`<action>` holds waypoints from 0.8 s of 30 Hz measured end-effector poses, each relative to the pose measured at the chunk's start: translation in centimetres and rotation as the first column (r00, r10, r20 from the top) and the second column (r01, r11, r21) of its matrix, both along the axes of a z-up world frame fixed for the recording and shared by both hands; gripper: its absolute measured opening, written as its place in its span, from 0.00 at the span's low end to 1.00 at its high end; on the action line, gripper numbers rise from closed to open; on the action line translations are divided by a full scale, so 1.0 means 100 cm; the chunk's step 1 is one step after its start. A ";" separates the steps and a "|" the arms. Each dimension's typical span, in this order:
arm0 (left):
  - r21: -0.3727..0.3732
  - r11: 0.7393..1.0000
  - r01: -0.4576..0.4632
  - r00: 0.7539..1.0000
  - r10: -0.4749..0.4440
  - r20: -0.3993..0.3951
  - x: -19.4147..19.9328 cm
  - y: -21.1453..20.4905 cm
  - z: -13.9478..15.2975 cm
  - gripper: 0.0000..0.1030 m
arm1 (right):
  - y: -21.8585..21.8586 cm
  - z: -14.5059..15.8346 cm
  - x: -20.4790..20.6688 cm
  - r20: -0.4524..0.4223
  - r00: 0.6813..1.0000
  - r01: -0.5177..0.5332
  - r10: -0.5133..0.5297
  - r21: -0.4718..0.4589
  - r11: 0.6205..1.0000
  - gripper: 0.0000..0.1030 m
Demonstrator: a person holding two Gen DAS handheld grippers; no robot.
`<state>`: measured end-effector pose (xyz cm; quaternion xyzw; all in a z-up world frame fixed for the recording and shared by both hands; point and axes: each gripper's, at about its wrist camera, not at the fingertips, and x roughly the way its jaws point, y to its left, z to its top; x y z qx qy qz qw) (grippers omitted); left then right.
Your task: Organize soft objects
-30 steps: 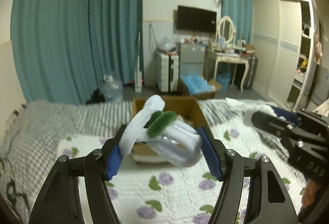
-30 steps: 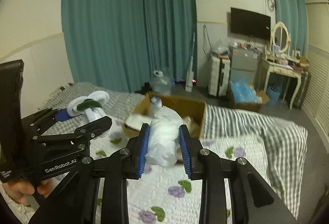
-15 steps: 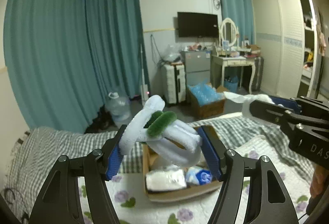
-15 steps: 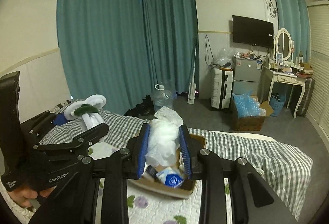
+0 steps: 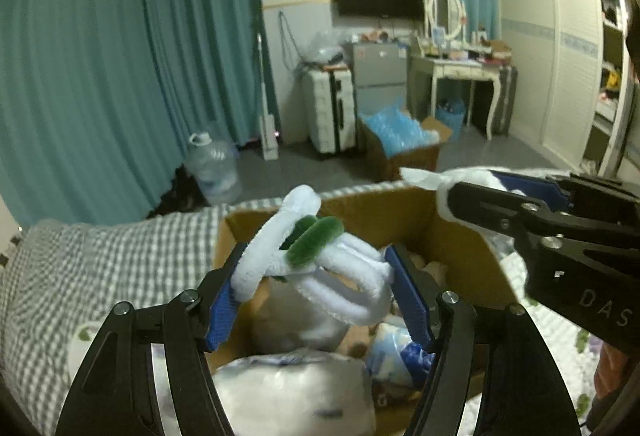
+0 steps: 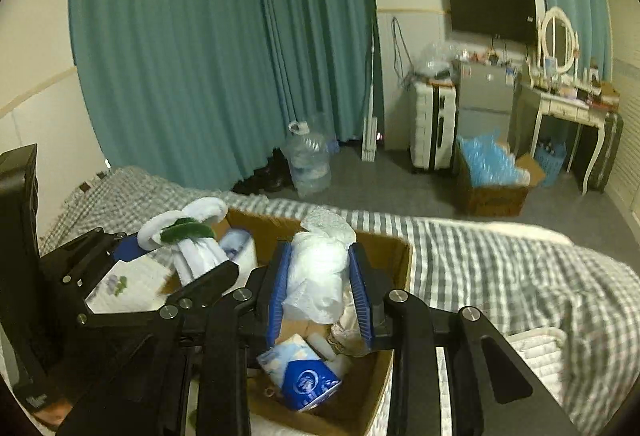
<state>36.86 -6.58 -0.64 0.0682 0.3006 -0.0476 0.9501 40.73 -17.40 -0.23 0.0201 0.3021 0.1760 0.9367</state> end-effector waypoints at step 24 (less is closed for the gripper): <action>0.073 0.996 -0.052 0.995 0.046 0.087 -0.019 -0.018 0.041 0.79 | -0.025 0.084 -0.050 0.111 0.988 0.111 -0.110 -0.006 0.994 0.85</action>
